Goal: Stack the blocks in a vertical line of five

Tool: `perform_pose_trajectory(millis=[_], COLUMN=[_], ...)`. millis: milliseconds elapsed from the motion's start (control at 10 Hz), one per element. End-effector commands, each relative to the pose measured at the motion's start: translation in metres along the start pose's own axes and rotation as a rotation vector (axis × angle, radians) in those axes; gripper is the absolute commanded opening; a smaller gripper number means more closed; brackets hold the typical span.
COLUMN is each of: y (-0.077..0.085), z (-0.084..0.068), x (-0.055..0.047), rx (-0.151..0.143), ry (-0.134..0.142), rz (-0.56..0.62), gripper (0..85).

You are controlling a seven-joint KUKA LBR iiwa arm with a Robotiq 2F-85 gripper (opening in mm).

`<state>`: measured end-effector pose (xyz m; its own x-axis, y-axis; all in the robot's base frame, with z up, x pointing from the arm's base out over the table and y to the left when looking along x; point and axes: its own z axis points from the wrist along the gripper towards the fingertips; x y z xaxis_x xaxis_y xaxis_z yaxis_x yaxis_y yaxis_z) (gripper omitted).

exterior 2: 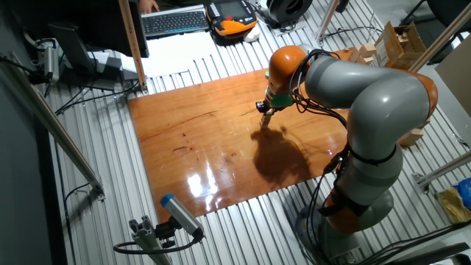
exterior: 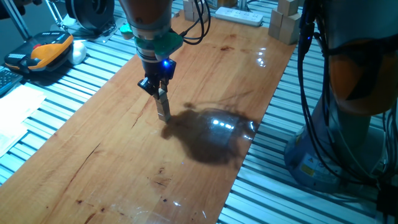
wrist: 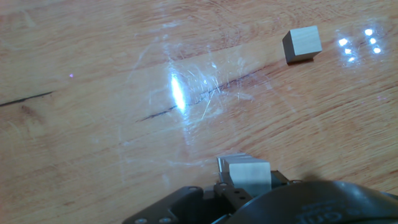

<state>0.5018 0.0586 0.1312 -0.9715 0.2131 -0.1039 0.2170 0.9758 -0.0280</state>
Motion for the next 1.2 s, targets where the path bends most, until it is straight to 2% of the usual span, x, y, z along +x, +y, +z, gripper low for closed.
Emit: perform_pose_trajectory(millis=[0,700,800,1100], y=[0.0001,0.0004,0.0003,0.0], z=[0.0001,0.0008,0.0008,0.0005], x=[0.0001,0.001,0.0009,0.0006], rx=[0.001,0.001,0.001,0.003], ry=[0.0,-0.003,-0.003,-0.005], rz=[0.0,0.003,0.003,0.005], gripper=[0.0,0.0,17.0,17.0])
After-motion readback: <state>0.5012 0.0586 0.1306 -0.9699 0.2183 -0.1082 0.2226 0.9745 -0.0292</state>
